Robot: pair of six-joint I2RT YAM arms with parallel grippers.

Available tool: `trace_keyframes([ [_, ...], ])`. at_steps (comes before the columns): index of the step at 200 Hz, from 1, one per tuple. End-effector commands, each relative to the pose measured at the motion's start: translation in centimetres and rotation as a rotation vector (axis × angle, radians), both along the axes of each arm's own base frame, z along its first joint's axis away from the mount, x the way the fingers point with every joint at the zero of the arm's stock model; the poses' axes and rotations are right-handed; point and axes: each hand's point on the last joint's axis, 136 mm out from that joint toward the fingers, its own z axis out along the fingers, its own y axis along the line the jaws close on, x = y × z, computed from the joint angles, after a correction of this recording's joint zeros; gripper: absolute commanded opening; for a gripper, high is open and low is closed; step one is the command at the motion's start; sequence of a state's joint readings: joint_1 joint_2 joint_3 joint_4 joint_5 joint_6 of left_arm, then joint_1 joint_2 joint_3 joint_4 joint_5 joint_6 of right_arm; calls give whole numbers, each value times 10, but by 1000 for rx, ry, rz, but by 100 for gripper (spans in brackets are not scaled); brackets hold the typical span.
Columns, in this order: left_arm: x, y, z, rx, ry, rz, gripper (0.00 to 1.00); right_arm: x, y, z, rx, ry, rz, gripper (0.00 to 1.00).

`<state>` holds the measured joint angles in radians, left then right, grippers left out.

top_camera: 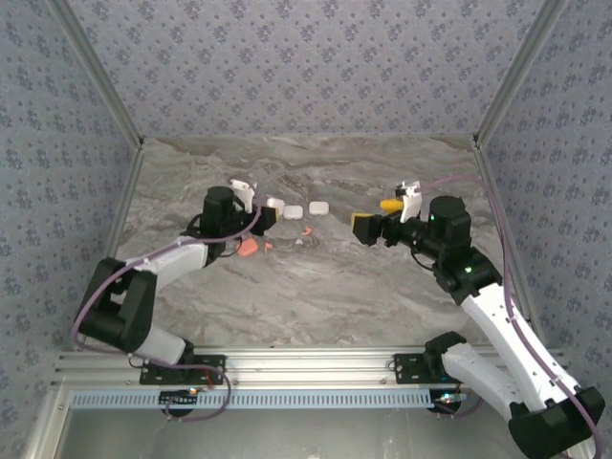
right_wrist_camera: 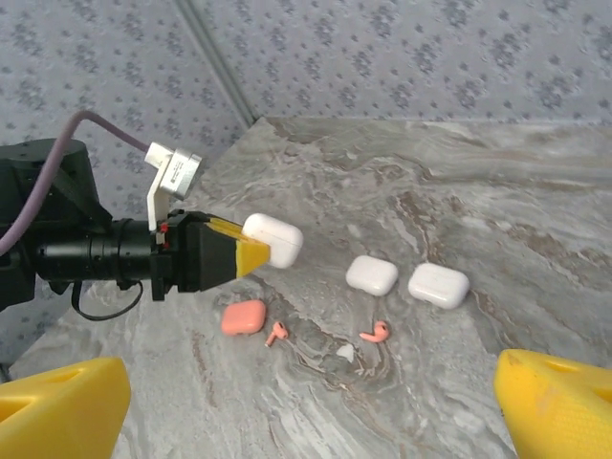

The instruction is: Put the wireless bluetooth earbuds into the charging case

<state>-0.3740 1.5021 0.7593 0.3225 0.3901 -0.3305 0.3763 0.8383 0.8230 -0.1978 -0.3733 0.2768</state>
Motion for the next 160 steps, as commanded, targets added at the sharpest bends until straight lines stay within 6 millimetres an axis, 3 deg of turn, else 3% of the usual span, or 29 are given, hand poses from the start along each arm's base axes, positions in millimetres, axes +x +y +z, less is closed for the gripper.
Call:
trace_keyframes([
  [1, 25, 18, -8, -9, 90, 91, 0, 2, -4, -3, 48, 37, -23, 100],
  [52, 42, 21, -60, 10, 269, 73, 0, 9, -11, -12, 113, 109, -70, 100],
  [90, 49, 20, -83, 16, 320, 72, 0, 11, -11, -21, 125, 146, -73, 100],
  [112, 52, 21, -92, 22, 339, 81, 9, 11, -11, -24, 117, 152, -71, 100],
  [160, 54, 28, -100, 55, 350, 101, 38, 11, -7, -29, 52, 144, -39, 100],
])
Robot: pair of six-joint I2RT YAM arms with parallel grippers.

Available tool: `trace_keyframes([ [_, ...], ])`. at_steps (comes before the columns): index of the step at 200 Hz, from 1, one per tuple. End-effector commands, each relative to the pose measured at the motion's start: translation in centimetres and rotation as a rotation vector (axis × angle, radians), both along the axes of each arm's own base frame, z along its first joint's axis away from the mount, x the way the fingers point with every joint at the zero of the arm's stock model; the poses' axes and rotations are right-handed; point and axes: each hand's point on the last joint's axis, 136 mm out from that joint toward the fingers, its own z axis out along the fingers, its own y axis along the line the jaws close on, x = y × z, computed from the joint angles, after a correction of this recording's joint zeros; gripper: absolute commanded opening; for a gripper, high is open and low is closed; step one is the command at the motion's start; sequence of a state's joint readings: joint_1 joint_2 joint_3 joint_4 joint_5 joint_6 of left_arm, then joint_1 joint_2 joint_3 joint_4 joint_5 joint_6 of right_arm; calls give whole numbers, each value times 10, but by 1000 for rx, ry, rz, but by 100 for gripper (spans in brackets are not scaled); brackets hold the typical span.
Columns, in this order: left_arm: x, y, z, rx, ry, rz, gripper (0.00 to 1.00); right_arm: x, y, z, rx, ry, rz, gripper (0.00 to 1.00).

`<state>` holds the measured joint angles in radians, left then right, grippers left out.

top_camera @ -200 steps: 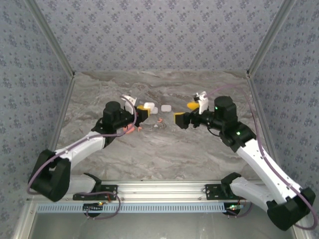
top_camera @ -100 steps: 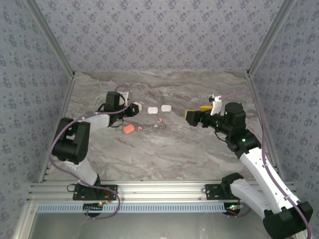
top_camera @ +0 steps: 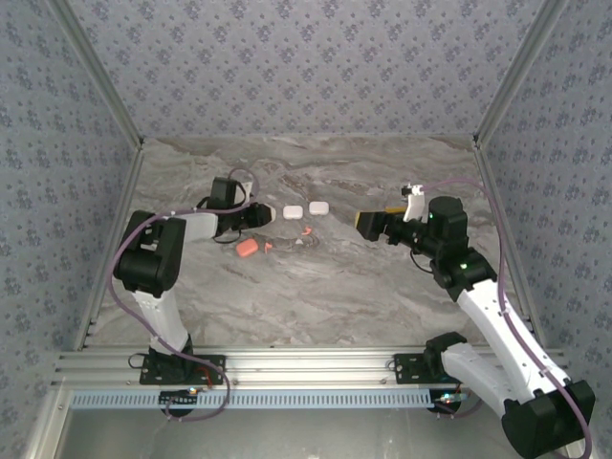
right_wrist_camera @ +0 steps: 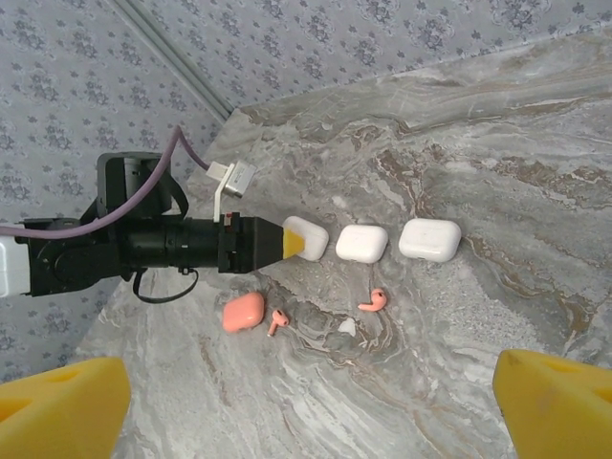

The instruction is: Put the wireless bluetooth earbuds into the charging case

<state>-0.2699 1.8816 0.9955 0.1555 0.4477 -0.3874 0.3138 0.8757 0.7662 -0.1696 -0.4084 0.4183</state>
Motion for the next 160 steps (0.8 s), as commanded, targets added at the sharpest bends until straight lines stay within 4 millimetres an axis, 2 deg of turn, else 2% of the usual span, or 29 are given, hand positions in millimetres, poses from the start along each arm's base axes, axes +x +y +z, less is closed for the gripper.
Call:
trace_keyframes([
  [1, 4, 6, -4, 25, 10, 8, 39, -2, 4, 2, -35, -16, 37, 100],
  [32, 5, 13, 5, 34, -9, 14, 46, 1, 7, -4, -135, -67, 70, 100],
  [47, 6, 15, 17, 26, -31, 15, 49, 3, 13, -5, -176, -97, 102, 100],
  [66, 6, 16, 41, 3, -77, 11, 52, 6, 25, -9, -233, -144, 173, 100],
  [94, -3, 23, 85, -7, -176, 21, 56, 2, 60, -27, -359, -235, 390, 100],
  [117, -18, 38, 117, 21, -254, 75, 61, 0, 94, -49, -472, -300, 601, 100],
  [141, -39, 61, 135, 25, -275, 169, 67, 2, 129, -73, -568, -359, 810, 100],
  [160, -56, 84, 143, -1, -269, 257, 73, 15, 154, -93, -657, -420, 907, 100],
])
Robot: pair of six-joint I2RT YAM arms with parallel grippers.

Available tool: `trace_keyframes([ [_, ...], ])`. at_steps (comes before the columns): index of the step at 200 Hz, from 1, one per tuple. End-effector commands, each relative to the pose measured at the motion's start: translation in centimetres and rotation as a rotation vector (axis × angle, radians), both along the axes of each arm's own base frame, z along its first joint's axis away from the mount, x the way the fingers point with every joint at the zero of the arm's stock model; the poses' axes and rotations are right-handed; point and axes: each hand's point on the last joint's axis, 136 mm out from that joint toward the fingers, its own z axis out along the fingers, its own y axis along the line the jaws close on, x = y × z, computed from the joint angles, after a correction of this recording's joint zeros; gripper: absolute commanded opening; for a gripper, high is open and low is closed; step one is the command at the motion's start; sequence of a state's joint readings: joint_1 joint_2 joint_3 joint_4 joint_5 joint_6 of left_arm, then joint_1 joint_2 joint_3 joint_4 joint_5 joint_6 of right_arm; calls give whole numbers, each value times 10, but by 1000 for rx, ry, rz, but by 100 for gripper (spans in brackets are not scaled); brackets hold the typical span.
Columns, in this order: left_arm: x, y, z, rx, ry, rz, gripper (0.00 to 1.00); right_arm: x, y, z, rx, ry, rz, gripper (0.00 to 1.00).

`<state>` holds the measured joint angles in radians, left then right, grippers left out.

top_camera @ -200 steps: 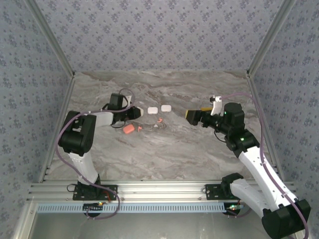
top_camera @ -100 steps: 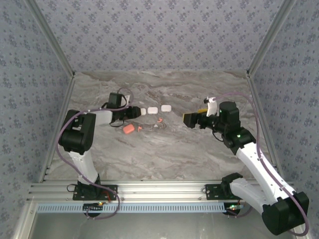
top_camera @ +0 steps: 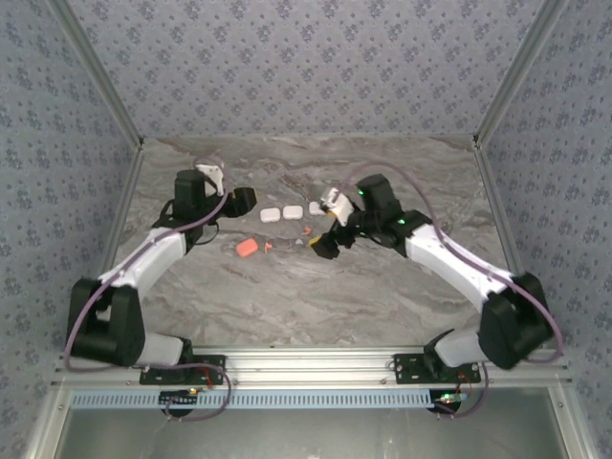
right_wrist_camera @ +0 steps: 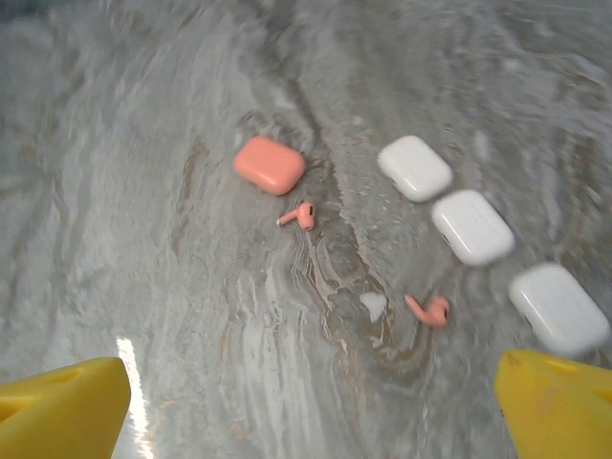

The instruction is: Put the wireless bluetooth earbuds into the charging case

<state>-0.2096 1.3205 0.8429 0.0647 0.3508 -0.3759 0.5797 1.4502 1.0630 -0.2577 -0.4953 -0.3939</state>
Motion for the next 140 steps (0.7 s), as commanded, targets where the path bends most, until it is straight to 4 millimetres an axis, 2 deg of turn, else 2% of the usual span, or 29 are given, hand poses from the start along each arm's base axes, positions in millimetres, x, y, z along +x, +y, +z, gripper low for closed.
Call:
trace_keyframes([
  [1, -20, 34, -7, -18, 58, 130, 73, 2, 28, -16, -111, -146, 232, 100],
  [4, -22, 39, -7, -29, 61, 147, 75, 2, 31, -22, -119, -144, 248, 100],
  [7, -25, 43, -7, -40, 66, 162, 76, 8, 37, -16, -112, -164, 258, 100],
  [27, -39, 72, -5, -151, 82, 255, 85, 24, 63, -28, -111, -182, 328, 100],
  [65, -59, 107, -6, -251, 98, 383, 94, 34, 112, -62, -181, -242, 456, 100],
  [103, -71, 128, -15, -235, 135, 487, 97, 47, 145, -91, -232, -231, 491, 100],
  [140, -81, 134, -10, -220, 100, 524, 98, 47, 163, -119, -281, -195, 521, 100],
])
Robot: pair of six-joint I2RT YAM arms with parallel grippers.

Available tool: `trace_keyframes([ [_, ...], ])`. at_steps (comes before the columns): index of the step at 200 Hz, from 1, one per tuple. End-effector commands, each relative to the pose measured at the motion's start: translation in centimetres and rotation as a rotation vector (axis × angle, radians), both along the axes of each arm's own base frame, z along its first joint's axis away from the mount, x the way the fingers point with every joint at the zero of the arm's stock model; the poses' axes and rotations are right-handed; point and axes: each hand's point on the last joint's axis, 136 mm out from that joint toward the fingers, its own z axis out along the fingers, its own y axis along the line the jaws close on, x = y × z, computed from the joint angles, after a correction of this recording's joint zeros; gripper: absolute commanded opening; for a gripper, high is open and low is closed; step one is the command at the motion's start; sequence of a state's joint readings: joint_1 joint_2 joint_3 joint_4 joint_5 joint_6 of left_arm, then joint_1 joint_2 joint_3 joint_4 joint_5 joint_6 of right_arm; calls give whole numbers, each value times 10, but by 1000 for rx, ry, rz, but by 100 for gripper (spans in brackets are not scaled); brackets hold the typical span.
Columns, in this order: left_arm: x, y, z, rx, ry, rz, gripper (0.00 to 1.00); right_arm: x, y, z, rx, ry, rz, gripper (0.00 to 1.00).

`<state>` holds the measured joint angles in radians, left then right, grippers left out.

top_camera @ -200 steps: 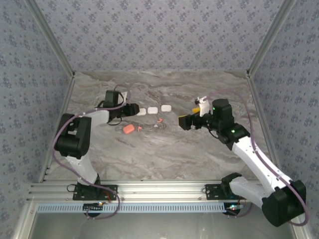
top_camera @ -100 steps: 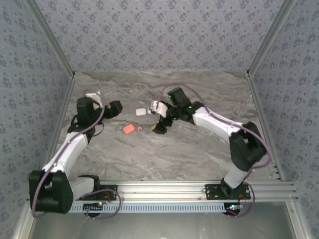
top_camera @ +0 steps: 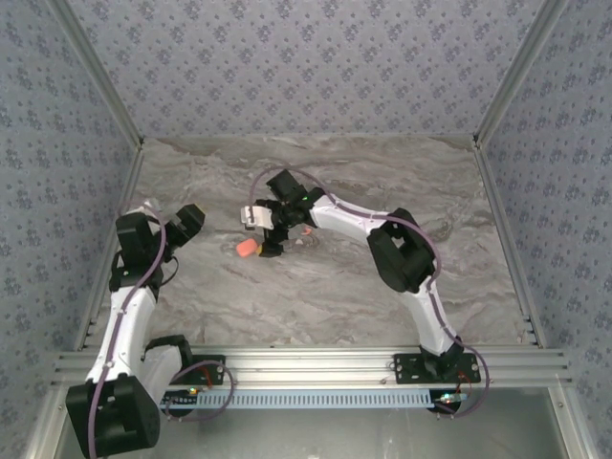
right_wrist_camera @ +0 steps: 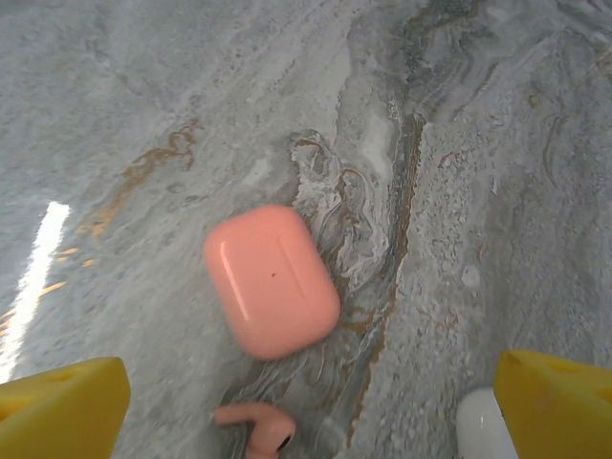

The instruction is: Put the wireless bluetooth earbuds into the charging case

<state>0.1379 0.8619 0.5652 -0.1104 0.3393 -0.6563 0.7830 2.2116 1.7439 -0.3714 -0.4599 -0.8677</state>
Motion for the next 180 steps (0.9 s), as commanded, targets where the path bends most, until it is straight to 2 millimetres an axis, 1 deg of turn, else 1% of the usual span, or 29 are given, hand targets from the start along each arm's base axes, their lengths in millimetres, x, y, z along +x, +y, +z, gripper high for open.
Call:
trace_keyframes([
  [1, -8, 7, 0, 6, 7, 43, 98, -2, 4, -17, -63, 10, 25, 100],
  [12, -11, 8, 1, 14, 6, 49, 99, -2, 7, -25, -81, 18, 28, 100],
  [29, -13, 9, 2, 19, 5, 57, 99, -1, 10, -37, -107, 41, 27, 96],
  [68, -16, 10, 5, 14, -5, 69, 99, 0, 22, -53, -148, 68, 39, 90],
  [72, -16, 10, 5, 14, -6, 70, 99, -4, 20, -57, -169, 83, 42, 89],
  [98, -16, 11, 4, 16, -3, 71, 99, -9, 20, -69, -204, 95, 50, 82],
  [129, -16, 10, 3, 15, -2, 71, 99, -14, 19, -71, -219, 115, 61, 70],
  [156, -16, 10, 3, 15, -2, 71, 99, -17, 17, -71, -242, 113, 65, 56],
  [170, -16, 10, 4, 14, -2, 70, 99, -17, 16, -68, -244, 107, 62, 49],
  [180, -16, 10, 4, 14, -3, 69, 99, -15, 17, -61, -234, 97, 57, 46],
])
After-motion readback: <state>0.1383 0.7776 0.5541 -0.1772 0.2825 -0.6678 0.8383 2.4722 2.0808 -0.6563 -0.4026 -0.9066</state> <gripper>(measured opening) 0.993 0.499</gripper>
